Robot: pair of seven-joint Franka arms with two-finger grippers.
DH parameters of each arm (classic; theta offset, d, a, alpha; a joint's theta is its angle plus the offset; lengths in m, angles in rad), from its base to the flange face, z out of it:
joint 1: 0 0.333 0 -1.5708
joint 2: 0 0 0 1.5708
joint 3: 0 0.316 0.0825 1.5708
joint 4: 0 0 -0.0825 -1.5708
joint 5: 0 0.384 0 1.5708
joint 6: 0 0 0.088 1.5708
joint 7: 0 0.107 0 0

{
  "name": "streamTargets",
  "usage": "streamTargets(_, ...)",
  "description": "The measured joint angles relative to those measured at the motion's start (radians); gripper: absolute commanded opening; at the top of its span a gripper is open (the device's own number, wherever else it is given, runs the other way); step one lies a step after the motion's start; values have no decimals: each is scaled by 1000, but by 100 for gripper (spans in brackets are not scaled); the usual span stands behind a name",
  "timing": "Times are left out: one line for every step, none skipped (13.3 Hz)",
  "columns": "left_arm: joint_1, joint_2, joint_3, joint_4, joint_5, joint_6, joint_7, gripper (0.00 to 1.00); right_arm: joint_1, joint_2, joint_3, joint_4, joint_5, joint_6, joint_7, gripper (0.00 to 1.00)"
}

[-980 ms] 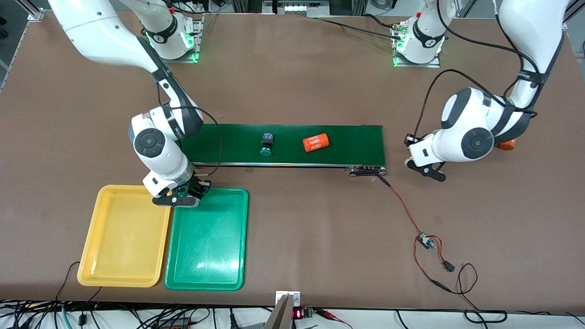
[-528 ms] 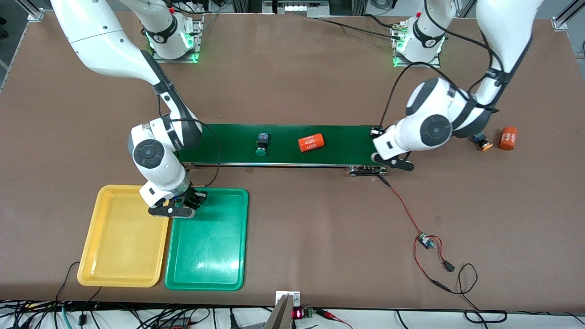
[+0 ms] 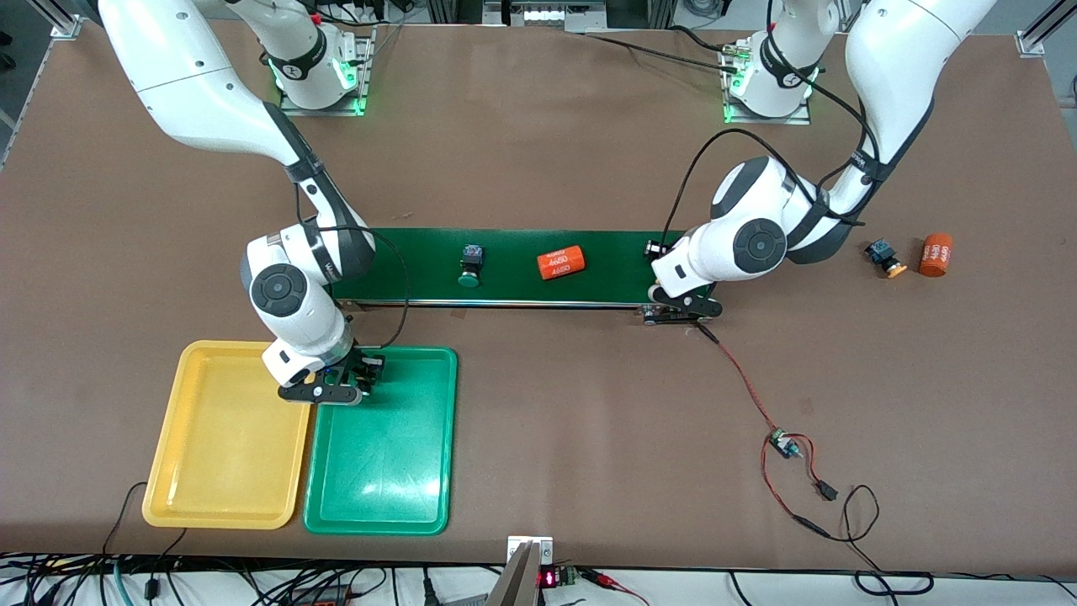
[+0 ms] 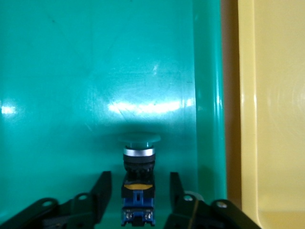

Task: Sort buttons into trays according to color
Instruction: 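Release the button into the green tray while the left gripper places yellow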

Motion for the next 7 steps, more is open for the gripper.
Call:
streamTargets(7,-11,0,10,0,-20,0,100,0,0,0,1,0,5,0,86)
streamTargets(19,-30,0,29,0,-53,0,100,1,0,0,3,0,7,-1,86)
streamTargets(34,-56,0,55,0,-105,0,100,3,-3,0,5,0,2,-1,86)
streamTargets(50,-86,0,88,0,-171,0,100,5,-10,0,9,0,-23,-1,87)
streamTargets(68,-116,2,126,0,-240,0,100,7,-25,0,14,0,-72,-1,87)
streamTargets(87,-142,7,162,0,-299,0,100,9,-48,4,17,2,-130,-1,87)
streamTargets(108,-162,22,187,0,-338,-1,100,11,-77,12,18,11,-188,1,87)
